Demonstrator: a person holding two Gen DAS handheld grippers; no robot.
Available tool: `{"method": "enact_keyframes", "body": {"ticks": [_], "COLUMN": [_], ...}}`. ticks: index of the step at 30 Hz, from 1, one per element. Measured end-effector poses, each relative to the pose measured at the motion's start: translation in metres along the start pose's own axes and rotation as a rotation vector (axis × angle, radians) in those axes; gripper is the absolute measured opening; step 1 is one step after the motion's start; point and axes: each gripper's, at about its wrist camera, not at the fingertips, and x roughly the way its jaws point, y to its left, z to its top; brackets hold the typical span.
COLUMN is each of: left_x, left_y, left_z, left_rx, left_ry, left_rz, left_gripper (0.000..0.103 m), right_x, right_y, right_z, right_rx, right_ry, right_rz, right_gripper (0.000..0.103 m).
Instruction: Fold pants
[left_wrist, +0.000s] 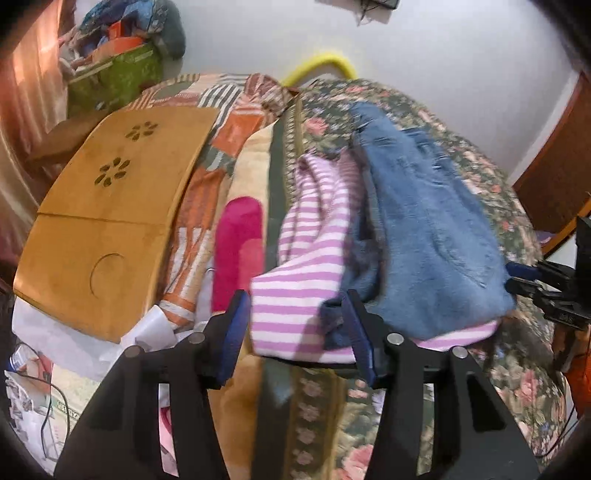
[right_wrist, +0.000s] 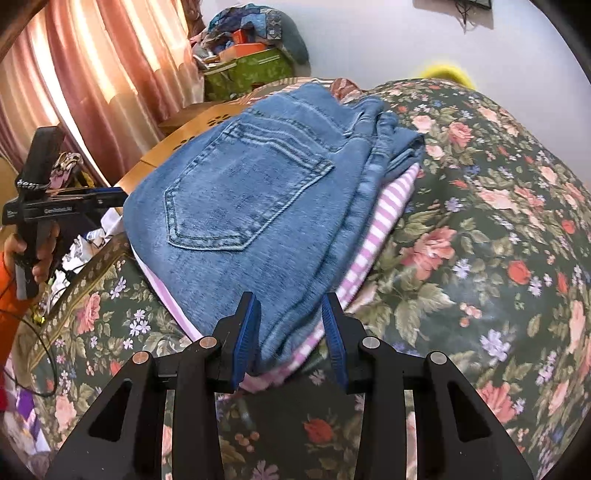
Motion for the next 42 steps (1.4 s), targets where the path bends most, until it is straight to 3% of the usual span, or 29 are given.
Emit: {"method": "enact_keyframes", "body": {"ticks": [7, 12, 16, 20, 23, 28, 35, 42], "left_x": [0.001, 0.037, 0.051, 0.051, 0.051, 0.03, -0.051, -0.168], "left_y": [-0.041, -0.038, -0.02, -0.012, 0.003, -0.022, -0.067, -0.138], "left_z": [-0.02, -0.02, -0.023, -0.029, -0.031, -0.033, -0.026, -0.024], "left_rx": [0.127, 0.076, 0.011, 0.029, -0.037, 0.058, 0.092, 0.149], "left_ry": [0.043, 0.111, 0.14, 0.126, 0.125, 0.094, -0.061, -0.315], "left_rz": [-0.02, 0.057, 0.039, 0.176, 0.113, 0.12, 0.054, 0.017], "left_gripper": [0.052, 0.053, 0.057, 0.054, 0.052, 0.05, 0.05, 0.051], "right_x": [-0.024, -0.006, 0.009, 0.016, 0.019, 0.01, -0.059, -0.172], "right_y": [0.014, 0.03, 0.019, 0.012, 0.01, 0.009, 0.011, 0.04], "right_z": [0.0, -0.001, -0.003, -0.006, -0.008, -0.007, -0.002, -0.005], "right_rx": [-0.022, -0.082, -0.053, -0.048, -0.04, -0.028, 0.012, 0.026], "right_ry": [-0.053, -0.019, 0.01, 0.023, 0.025, 0.011, -0.125, -0.352], "right_rz": [0.046, 0.043, 0.049, 0.04, 0.044, 0.044, -0.001, -0.051], "right_gripper": [0.035, 0.035, 0.037, 0.042, 0.042, 0.042, 0.044, 0.044]}}
